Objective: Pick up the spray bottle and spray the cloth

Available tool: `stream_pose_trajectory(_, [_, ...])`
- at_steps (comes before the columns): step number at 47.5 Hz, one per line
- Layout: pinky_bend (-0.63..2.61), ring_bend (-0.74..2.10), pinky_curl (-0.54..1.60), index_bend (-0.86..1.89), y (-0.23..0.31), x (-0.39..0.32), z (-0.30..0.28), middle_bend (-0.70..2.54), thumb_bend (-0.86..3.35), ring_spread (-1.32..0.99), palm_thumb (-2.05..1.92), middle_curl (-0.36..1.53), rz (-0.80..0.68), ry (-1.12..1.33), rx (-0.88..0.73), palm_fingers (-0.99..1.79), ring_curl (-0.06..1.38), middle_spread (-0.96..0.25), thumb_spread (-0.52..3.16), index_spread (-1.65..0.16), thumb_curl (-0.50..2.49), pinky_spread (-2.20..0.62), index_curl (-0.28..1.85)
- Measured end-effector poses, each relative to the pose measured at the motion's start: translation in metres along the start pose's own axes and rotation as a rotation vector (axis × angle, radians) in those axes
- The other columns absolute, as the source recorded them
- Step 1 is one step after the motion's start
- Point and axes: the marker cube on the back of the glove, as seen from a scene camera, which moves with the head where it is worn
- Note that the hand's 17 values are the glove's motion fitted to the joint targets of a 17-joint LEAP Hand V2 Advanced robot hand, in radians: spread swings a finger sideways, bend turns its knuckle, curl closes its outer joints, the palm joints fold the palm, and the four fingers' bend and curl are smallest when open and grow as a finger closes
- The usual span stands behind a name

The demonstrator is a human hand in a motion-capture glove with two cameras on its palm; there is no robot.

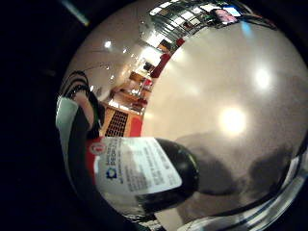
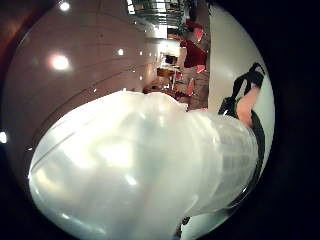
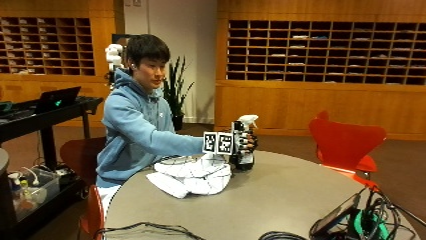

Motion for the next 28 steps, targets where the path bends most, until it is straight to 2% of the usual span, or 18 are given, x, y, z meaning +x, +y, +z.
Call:
stream_pose_trajectory(9, [0.44, 0.51, 0.42, 0.16, 0.005, -0.009, -0.006, 0.41, -0.05, -0.19, 0.87, 0.43, 0.011, -0.037, -0.036, 1.23, 0.44, -0.16, 0.48, -0.24, 0.72, -0.26, 0.45])
stream_pose_trajectory(18, [0.43, 0.43, 0.42, 0.05, 0.011, -0.015, -0.023, 0.27, -0.05, -0.16, 0.80, 0.40, 0.008, -0.047, -0.054, 0.67, 0.43, -0.16, 0.73, -0.28, 0.63, -0.09, 0.37])
stream_pose_trajectory(23, [0.41, 0.37, 0.41, 0.06, 0.011, -0.017, -0.033, 0.24, -0.05, -0.12, 0.76, 0.39, 0.012, -0.047, -0.044, 0.46, 0.40, -0.13, 0.79, -0.28, 0.59, 0.02, 0.32])
stream_pose_trajectory(28, [0.42, 0.35, 0.39, 0.08, 0.015, -0.019, -0.037, 0.22, -0.04, -0.08, 0.74, 0.38, 0.004, -0.051, -0.049, 0.38, 0.38, -0.11, 0.84, -0.28, 0.55, 0.08, 0.29])
